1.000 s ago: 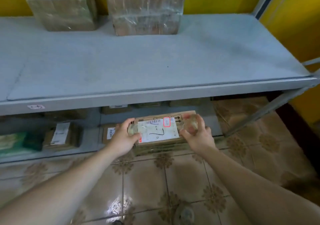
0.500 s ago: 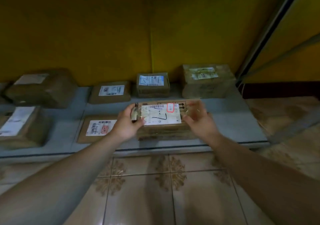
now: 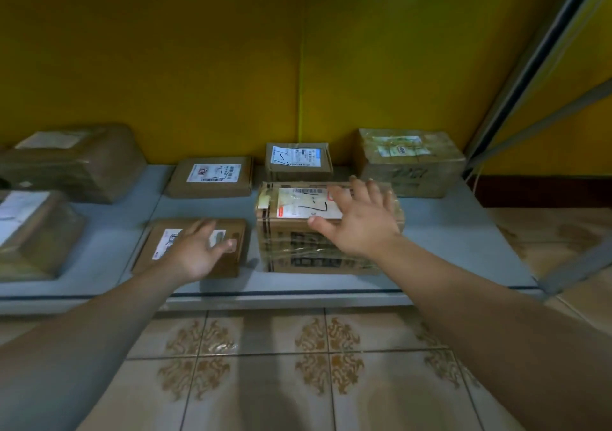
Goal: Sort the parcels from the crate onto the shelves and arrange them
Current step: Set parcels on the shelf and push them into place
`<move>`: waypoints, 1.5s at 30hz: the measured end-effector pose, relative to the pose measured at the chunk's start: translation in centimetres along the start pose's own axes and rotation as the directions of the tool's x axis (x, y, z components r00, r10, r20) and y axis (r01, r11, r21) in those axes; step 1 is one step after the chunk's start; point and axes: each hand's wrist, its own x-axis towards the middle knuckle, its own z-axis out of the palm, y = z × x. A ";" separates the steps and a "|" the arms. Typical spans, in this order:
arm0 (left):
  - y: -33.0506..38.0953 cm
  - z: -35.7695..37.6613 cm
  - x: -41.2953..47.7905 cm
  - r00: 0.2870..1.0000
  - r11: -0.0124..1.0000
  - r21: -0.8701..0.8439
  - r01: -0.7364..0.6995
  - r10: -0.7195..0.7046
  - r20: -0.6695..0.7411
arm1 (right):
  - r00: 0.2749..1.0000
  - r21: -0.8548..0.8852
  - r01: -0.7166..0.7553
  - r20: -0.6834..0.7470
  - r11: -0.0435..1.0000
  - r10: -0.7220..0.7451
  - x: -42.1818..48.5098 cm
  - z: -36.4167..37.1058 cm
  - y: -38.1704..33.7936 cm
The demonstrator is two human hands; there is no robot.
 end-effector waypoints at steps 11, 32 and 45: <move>-7.2 4.7 1.0 0.985 0.955 0.262 0.139 -0.159 0.058 | 1.000 -0.160 -0.016 0.022 0.987 0.020 2.0 2.6 -2.4; 1.8 -9.8 -7.8 0.989 0.998 -0.025 -0.066 0.069 0.134 | 0.965 -0.174 0.019 0.262 0.984 0.028 -1.1 -9.2 -6.7; 15.3 -39.1 -33.2 0.949 0.928 0.278 -0.248 0.174 0.265 | 0.921 -0.085 0.128 0.379 0.988 -0.087 -18.8 -39.0 -18.6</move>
